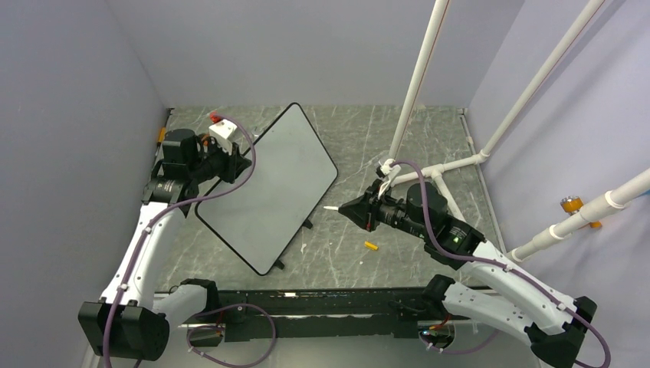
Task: Write a sentence on the whiteboard
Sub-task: Move the whiteboard to the center of the board, then write a sentence on the whiteboard.
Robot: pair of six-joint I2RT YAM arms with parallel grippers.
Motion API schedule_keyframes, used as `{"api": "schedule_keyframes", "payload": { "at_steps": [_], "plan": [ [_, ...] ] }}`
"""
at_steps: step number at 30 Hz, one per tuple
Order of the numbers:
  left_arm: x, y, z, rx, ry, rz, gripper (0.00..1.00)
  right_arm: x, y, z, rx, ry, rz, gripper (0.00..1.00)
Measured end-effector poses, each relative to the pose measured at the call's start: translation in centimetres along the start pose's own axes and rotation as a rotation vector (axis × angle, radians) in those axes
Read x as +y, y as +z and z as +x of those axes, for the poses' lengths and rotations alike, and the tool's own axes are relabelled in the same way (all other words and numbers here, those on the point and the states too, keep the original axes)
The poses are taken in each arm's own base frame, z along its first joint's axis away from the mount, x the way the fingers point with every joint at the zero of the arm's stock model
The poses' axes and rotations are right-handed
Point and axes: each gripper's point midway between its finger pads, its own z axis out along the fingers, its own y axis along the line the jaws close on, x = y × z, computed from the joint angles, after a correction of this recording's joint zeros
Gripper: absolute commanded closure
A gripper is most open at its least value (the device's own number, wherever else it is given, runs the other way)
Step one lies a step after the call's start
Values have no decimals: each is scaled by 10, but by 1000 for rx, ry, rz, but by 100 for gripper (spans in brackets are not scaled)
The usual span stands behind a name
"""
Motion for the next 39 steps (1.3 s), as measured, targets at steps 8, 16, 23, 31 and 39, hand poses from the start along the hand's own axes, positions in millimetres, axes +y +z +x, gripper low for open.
{"api": "schedule_keyframes", "payload": {
  "at_steps": [8, 16, 23, 31, 39],
  "plan": [
    [-4, -1, -3, -2, 7, -27, 100, 9, 4, 4, 9, -4, -61, 100],
    [-7, -9, 1, -1, 4, -53, 100, 27, 27, 8, 24, -26, -190, 100],
    [-5, -8, 2, 3, -6, -63, 100, 48, 60, 30, 97, -102, -253, 100],
    [-5, -8, 2, 4, -14, -65, 100, 83, 89, 20, 72, -215, -311, 100],
    [-5, -8, 2, 6, -17, -65, 100, 105, 119, 21, 54, -296, -333, 100]
  ]
}}
